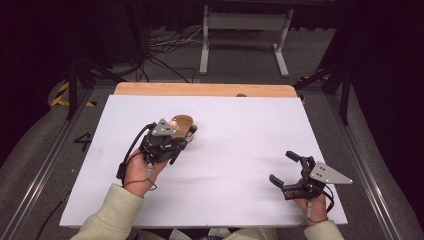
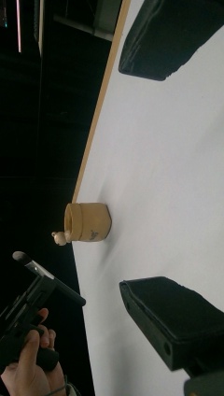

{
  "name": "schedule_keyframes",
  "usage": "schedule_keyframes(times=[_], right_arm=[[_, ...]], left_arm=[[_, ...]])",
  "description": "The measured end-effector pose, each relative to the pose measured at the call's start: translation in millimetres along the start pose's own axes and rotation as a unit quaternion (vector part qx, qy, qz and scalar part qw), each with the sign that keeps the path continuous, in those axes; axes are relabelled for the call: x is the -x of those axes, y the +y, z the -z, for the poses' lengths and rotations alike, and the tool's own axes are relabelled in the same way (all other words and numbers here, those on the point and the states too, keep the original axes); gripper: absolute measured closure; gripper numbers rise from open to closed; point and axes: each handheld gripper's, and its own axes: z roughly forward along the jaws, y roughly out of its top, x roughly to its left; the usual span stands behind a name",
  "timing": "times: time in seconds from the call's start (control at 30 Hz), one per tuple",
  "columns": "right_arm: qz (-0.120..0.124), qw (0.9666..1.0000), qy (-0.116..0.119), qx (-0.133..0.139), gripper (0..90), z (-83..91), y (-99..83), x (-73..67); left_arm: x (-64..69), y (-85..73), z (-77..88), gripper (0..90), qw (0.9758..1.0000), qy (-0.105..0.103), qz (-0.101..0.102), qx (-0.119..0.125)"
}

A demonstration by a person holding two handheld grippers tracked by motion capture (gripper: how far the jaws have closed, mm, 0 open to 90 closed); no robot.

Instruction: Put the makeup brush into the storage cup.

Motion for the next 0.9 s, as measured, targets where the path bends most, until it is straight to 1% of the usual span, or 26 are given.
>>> schedule_keyframes(times=[0.03,0.07,0.1,0.13,0.3,0.4,0.43,0.47,0.53,0.57,0.67,0.7,0.77,0.8,0.87,0.9], right_arm=[[0.0,1.0,-0.001,0.0,0.0,0.0,-0.1,0.2],[0.0,1.0,-0.001,0.0,0.0,0.0,-0.1,0.2],[0.0,1.0,-0.001,0.001,0.0,0.2,-0.1,0.5],[0.0,1.0,0.0,0.001,0.0,0.2,-0.2,0.5],[-0.005,1.0,-0.001,0.002,0.0,0.5,-0.4,0.8],[-0.005,1.0,-0.002,0.003,0.0,0.9,-0.6,1.3],[-0.006,1.0,-0.002,0.003,0.0,0.8,-0.6,1.2],[-0.006,1.0,-0.002,0.002,0.0,0.9,-0.6,1.1],[-0.007,1.0,-0.001,0.002,0.0,0.8,-0.6,1.1],[-0.006,1.0,-0.001,0.003,0.0,0.8,-0.7,1.2],[-0.006,1.0,0.0,0.003,0.0,0.8,-0.8,1.5],[-0.006,1.0,0.0,0.003,0.0,0.8,-0.9,1.6],[-0.007,1.0,0.0,0.003,0.0,0.7,-0.9,1.3],[-0.007,1.0,0.0,0.002,0.0,0.7,-0.9,1.2],[-0.007,1.0,0.001,0.004,0.0,0.7,-1.0,1.5],[-0.007,1.0,0.001,0.004,0.0,0.8,-1.1,1.7]], left_arm=[[-0.7,0.0,1.4,77.9,1.0,0.001,0.0,0.01],[-0.7,0.0,1.4,77.9,1.0,0.001,0.0,0.01],[-1.5,0.3,2.3,77.9,0.9997,-0.002,0.001,0.024],[-1.6,0.5,2.4,77.9,0.9995,-0.008,0.0,0.031],[0.2,0.6,2.1,77.9,0.9982,0.007,-0.009,0.058],[0.8,0.6,2.1,77.8,0.9971,0.01,-0.009,0.075],[0.8,0.6,2.1,77.8,0.9971,0.01,-0.009,0.075],[1.0,0.5,2.2,77.8,0.9964,0.009,-0.006,0.084],[0.5,1.1,2.3,77.8,0.9956,0.01,-0.003,0.093],[0.5,1.1,2.3,77.8,0.9956,0.01,-0.003,0.093],[-2.1,1.4,3.1,77.8,0.9938,0.01,0.002,0.111],[-2.3,1.0,2.7,77.8,0.9929,0.007,0.008,0.119],[-3.7,0.6,1.9,77.8,0.9913,0.007,0.01,0.131],[-4.0,0.1,1.2,77.8,0.9901,0.006,0.009,0.14],[-4.4,-0.2,-0.1,77.8,0.9888,0.012,0.007,0.148],[-4.4,-0.5,-0.5,77.8,0.9881,0.01,0.01,0.153]])
